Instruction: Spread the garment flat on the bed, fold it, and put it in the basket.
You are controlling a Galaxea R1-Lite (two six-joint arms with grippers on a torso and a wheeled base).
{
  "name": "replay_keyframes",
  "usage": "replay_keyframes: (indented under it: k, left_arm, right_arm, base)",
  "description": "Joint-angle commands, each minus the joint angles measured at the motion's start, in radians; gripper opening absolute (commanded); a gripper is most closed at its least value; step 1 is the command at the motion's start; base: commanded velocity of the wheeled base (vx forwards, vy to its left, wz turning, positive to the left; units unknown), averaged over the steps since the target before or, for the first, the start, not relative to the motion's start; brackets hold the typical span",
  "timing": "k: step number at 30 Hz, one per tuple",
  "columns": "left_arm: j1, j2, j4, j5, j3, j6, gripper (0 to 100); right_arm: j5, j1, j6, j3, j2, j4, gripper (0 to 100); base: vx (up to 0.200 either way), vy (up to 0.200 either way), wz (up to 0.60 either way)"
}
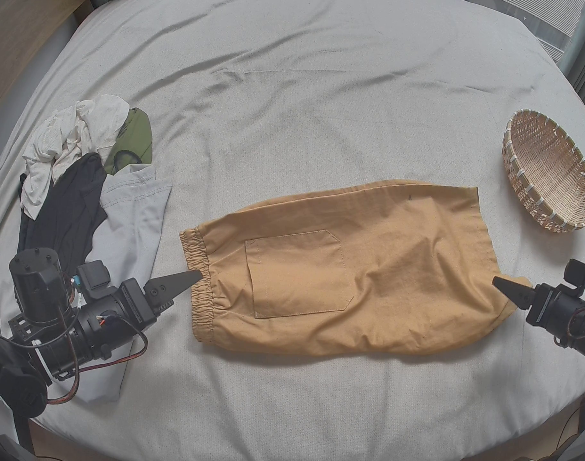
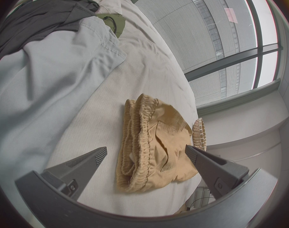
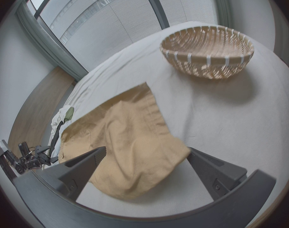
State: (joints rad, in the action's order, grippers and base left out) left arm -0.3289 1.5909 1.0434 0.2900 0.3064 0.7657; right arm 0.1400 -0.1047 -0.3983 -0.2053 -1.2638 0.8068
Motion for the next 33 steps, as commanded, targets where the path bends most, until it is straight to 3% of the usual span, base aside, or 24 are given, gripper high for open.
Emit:
replay_keyframes:
  k: [1, 16, 33]
  left_arm:
    - [-0.021, 0.1, 0.041, -0.003, 0.039, 0.0, 100]
    - [-0.027, 0.363, 0.316, -0.009, 0.053, 0.003, 100]
    - [-0.076, 0.367, 0.339, -0.006, 0.094, 0.017, 100]
  right_arm:
    - [0.001, 0.068, 0.003, 0.003, 0.124, 0.0, 100]
    - [0.01, 0.122, -0.005, -0.097, 0.133, 0.002, 100]
    - [0.026, 0.122, -0.01, -0.085, 0.132, 0.002, 100]
  base:
    - [0.0, 0.0, 0.0]
    - [0.0, 0.0, 0.0]
    - [0.0, 0.0, 0.0]
